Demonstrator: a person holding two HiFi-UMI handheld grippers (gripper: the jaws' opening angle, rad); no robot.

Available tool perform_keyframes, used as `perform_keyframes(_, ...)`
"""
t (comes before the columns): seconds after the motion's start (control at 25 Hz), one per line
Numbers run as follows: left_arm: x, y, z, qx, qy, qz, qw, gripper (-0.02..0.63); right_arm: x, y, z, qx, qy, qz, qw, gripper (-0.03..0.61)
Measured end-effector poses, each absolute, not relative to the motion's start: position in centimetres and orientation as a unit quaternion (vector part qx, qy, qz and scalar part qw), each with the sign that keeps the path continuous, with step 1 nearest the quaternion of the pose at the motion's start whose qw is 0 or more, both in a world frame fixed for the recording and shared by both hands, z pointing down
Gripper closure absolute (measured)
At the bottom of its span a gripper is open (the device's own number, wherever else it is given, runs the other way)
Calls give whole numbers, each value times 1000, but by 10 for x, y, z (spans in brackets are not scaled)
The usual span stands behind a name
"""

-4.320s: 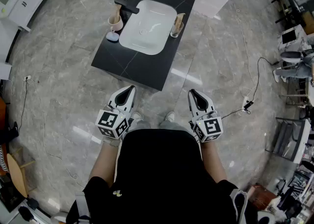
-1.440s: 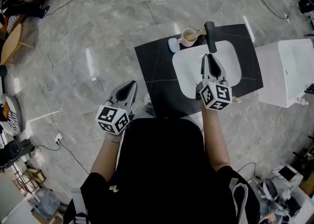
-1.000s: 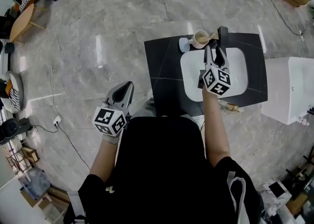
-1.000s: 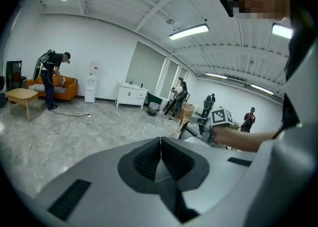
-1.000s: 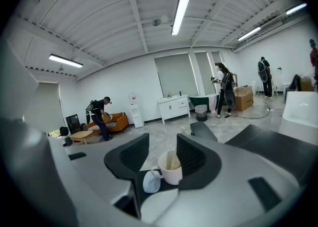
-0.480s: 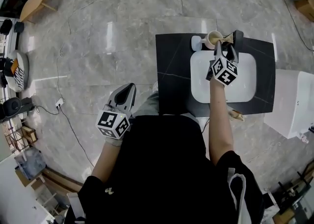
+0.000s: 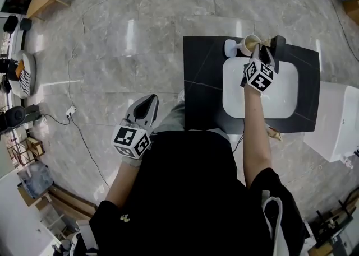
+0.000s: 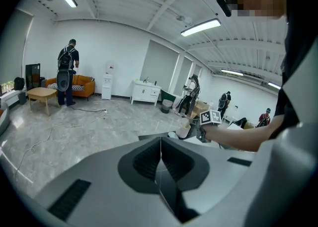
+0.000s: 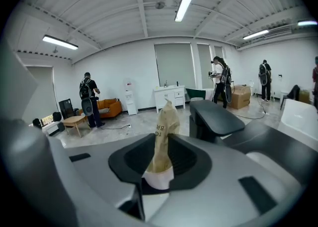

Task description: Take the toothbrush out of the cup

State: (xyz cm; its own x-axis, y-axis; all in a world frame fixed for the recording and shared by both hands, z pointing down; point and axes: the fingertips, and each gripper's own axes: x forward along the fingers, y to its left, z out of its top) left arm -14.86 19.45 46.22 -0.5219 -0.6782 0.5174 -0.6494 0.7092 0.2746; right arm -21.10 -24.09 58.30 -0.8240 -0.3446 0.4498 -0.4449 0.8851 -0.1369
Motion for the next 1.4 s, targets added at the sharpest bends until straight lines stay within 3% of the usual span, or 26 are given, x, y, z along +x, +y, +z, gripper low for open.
perform_keyframes(0.44,-148,200,463,377,-873,-28,309,590,-216,-243,574,205,-952,99,205,532)
perform_keyframes(0.84,-144,205,465,378,-874,-37,303,591,-211,-236,546,198,-961,70,179,542)
perform_keyframes(1.4,-155,193,456,433,-856,-46,278,591,-180,-207,447,166,-978,24,124,545)
